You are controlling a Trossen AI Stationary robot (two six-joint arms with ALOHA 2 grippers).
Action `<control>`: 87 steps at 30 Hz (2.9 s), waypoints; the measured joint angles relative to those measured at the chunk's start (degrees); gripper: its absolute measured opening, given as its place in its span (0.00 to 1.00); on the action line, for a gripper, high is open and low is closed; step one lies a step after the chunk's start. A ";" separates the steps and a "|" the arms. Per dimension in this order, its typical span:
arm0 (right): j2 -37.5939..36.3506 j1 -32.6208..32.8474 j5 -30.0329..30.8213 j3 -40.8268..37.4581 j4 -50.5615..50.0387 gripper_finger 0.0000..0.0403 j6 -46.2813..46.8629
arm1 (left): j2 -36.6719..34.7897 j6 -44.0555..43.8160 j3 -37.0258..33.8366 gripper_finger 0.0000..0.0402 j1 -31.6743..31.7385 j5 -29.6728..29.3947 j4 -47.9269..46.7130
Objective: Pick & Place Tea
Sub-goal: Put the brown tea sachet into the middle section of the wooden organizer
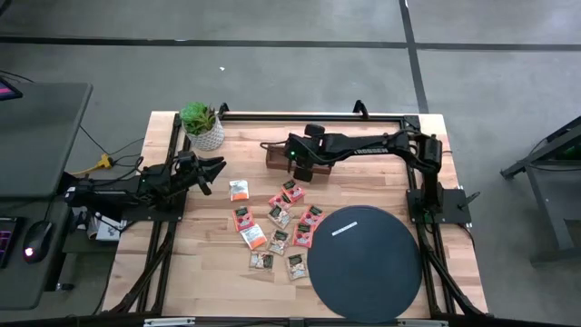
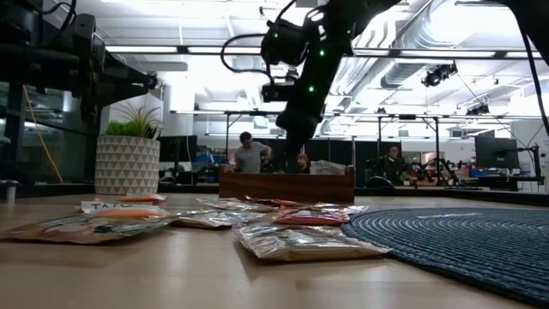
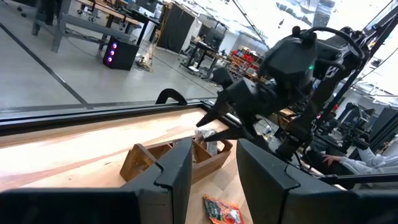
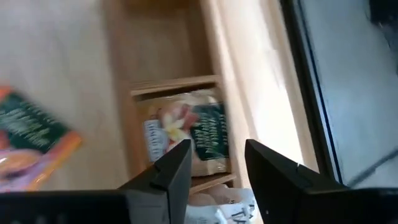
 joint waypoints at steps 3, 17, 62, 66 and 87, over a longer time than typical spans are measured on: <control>-0.67 1.64 -3.73 0.34 -0.41 0.38 -4.02 | 0.00 0.00 0.02 0.31 -0.01 0.01 0.00; 2.04 8.38 -25.42 7.16 -6.22 0.38 -11.61 | 0.00 0.00 0.00 0.31 -0.02 0.00 0.00; 27.49 11.04 -32.87 33.77 -18.26 0.48 -24.89 | 0.01 0.00 0.00 0.31 -0.01 0.02 0.00; 27.89 11.04 -32.87 33.77 -17.76 0.48 -24.89 | 0.00 0.00 0.00 0.31 0.00 0.02 0.00; 29.59 11.22 -33.50 33.86 -17.75 0.08 -18.14 | 0.00 0.01 0.00 0.31 -0.01 0.00 0.00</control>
